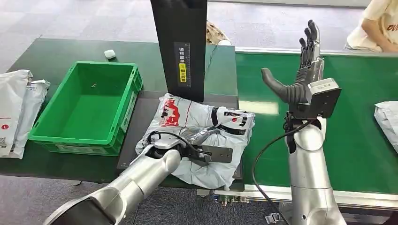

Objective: Moved the parcel from conveyor to table for the left to box.

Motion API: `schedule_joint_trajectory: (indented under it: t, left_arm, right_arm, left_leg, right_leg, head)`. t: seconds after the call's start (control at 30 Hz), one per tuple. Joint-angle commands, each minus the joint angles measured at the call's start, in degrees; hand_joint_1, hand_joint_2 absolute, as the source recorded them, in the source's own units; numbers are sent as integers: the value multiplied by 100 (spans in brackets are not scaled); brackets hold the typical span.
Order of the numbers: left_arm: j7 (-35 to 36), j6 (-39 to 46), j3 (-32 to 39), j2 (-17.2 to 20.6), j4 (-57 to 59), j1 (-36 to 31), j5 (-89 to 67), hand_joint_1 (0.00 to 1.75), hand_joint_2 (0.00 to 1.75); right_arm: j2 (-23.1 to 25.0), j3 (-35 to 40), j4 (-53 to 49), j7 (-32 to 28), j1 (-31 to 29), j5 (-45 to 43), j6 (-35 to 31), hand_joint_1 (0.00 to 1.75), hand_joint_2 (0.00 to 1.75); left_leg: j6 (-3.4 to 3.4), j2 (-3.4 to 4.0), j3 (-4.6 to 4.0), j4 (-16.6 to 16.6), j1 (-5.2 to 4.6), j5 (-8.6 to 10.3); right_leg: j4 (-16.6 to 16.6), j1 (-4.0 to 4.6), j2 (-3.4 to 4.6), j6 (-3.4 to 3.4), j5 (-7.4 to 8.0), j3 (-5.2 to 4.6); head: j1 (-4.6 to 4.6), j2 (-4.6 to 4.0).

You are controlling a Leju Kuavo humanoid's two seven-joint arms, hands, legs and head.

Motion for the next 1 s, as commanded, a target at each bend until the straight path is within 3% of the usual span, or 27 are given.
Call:
schedule_joint_trajectory:
  t: [0.03,0.47,0.57,0.63,0.77,0.8,0.83,0.87,1.0]
  left_arm:
    - [17,161,45,93,289,-96,-8,175,175]
    - [-274,483,109,164,156,-125,-70,175,175]
    - [-510,862,173,203,-36,-108,-49,175,175]
    - [-763,1631,358,323,-547,-44,47,175,175]
    - [-770,1665,401,359,-680,-33,67,175,175]
    - [-806,1816,496,406,-890,9,130,175,175]
    - [-877,2696,1076,793,-2524,255,411,175,175]
    - [-850,3136,1303,926,-3088,367,429,175,175]
    - [-829,3338,1616,1136,-3729,535,419,175,175]
  right_arm:
    - [-105,-150,162,-36,-24,43,-19,0,175]
    - [-166,-119,176,-113,-34,57,62,0,175]
    - [-220,-135,65,-129,58,44,62,0,175]
    - [-353,-239,-283,-171,360,22,63,0,175]
    - [-386,-264,-357,-175,430,24,94,0,175]
    - [-412,-298,-429,-162,496,21,133,0,175]
    - [-486,-555,-442,299,807,13,261,0,175]
    - [-513,-606,-184,617,893,-45,420,0,175]
    - [-454,-667,640,1023,1053,-346,712,0,175]
  left_leg:
    - [-2,6,9,-5,1,0]
    - [-2,7,10,-6,0,-1]
    - [-3,12,15,-14,1,1]
    - [-3,8,15,-14,2,1]
    - [-2,-3,7,-7,1,1]
    - [-2,-3,9,-11,2,2]
    - [-2,-11,-4,-6,5,1]
    - [-2,0,-9,-7,4,-2]
    - [-5,12,4,-17,6,-4]
  right_leg:
    - [-6,2,4,-4,2,7]
    - [-6,2,5,-6,1,6]
    - [-16,4,8,-10,5,11]
    - [-16,4,4,-11,4,12]
    - [-8,2,-5,-7,0,6]
    - [-11,3,-7,-8,1,9]
    - [-11,6,-17,-9,-2,0]
    - [-10,5,-6,-10,-1,-8]
    - [-19,7,7,-12,0,2]
  head:
    - [2,0]
    - [2,0]
    - [2,0]
    - [0,0]
    - [2,0]
    - [2,0]
    - [2,0]
    - [2,0]
    - [0,0]
